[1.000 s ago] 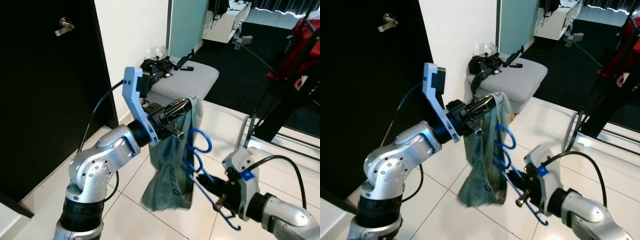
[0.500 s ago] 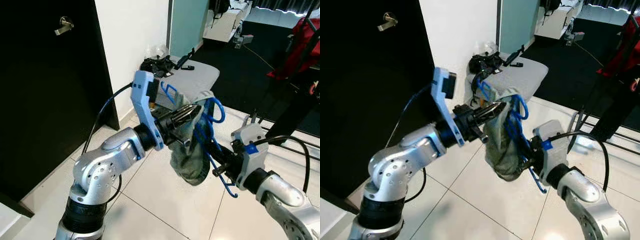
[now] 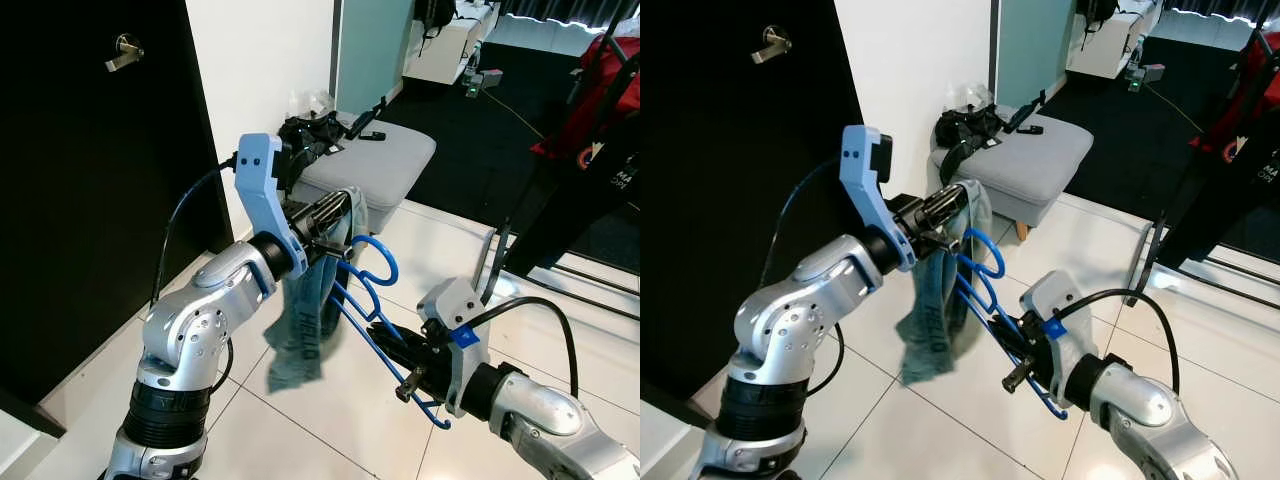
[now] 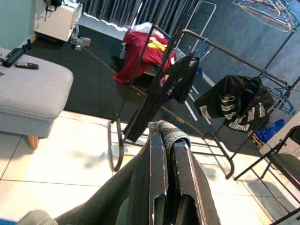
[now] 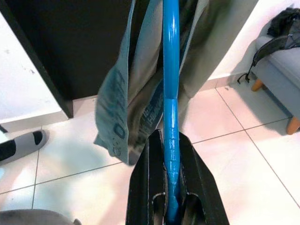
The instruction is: Hang hanger
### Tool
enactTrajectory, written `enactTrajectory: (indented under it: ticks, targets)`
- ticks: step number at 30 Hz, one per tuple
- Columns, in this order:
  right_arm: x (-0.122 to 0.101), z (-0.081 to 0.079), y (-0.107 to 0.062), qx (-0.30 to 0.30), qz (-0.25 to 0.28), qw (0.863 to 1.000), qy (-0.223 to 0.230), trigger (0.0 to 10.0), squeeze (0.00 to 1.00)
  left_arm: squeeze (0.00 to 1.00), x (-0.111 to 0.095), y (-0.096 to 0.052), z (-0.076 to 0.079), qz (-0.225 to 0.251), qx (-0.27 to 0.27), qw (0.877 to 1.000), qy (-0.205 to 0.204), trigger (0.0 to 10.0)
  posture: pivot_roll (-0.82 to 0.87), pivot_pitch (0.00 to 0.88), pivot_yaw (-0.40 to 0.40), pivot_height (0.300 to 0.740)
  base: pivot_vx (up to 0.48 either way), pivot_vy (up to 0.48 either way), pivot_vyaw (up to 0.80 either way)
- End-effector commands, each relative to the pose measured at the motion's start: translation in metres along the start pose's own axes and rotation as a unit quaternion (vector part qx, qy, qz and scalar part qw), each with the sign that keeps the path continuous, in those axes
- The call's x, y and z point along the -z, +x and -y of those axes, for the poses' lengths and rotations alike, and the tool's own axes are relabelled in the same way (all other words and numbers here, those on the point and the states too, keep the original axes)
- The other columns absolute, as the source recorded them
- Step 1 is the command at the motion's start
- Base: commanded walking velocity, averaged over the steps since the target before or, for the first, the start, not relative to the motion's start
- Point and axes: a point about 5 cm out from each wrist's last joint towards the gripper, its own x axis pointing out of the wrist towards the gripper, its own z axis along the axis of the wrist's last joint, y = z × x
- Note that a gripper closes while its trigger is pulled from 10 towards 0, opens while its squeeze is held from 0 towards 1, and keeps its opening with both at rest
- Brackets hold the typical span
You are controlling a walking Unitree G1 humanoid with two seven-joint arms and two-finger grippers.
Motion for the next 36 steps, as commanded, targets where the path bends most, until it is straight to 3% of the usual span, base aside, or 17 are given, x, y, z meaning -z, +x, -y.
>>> enactTrajectory:
  ticks: [1,10,15,20,25,26,29,36]
  targets:
    - [-0.009,0.005,-0.001,0.018,0.024,1.0,-0.004,10.0,0.0,0.0,0.004,0.0,0.0,-0.005,0.0,1.0,0.015,10.0,-0.08,0.091,0.027,0.74,0.0,0.0,0.0]
    - [-0.018,0.021,-0.002,0.075,0.052,0.996,-0.009,10.0,0.0,0.0,0.006,0.0,0.0,-0.01,0.0,0.999,0.04,10.0,-0.08,0.088,0.024,0.74,0.0,0.0,0.0]
    - [-0.022,0.027,-0.003,0.095,0.064,0.993,-0.008,10.0,0.0,0.0,0.008,-0.002,0.011,-0.017,0.048,0.998,0.039,10.0,-0.08,0.089,0.024,0.74,0.0,0.0,0.0]
    - [-0.023,0.028,-0.003,0.099,0.067,0.993,-0.006,10.0,0.0,0.0,0.023,-0.011,0.035,-0.057,0.144,0.987,0.049,10.0,-0.08,0.092,0.023,0.74,0.0,0.0,0.0]
    - [-0.023,0.027,-0.002,0.097,0.066,0.993,-0.005,10.0,0.0,0.0,0.03,-0.017,0.049,-0.073,0.2,0.976,0.04,10.0,-0.08,0.094,0.024,0.74,0.0,0.0,0.0]
    - [-0.022,0.027,-0.002,0.096,0.064,0.993,-0.004,10.0,0.0,1.0,0.03,-0.017,0.052,-0.07,0.211,0.975,0.032,10.0,-0.08,0.095,0.025,0.74,0.0,0.0,0.0]
    - [-0.021,0.026,-0.001,0.093,0.061,0.994,-0.003,10.0,0.0,1.0,0.026,-0.021,0.059,-0.061,0.249,0.967,0.007,10.0,-0.08,0.096,0.025,0.74,0.0,0.0,0.0]
    - [-0.016,0.023,-0.003,0.068,0.045,0.997,0.0,10.0,0.0,1.0,0.019,-0.029,0.059,-0.059,0.284,0.957,0.012,10.0,-0.08,0.098,0.024,0.74,0.0,0.0,0.0]
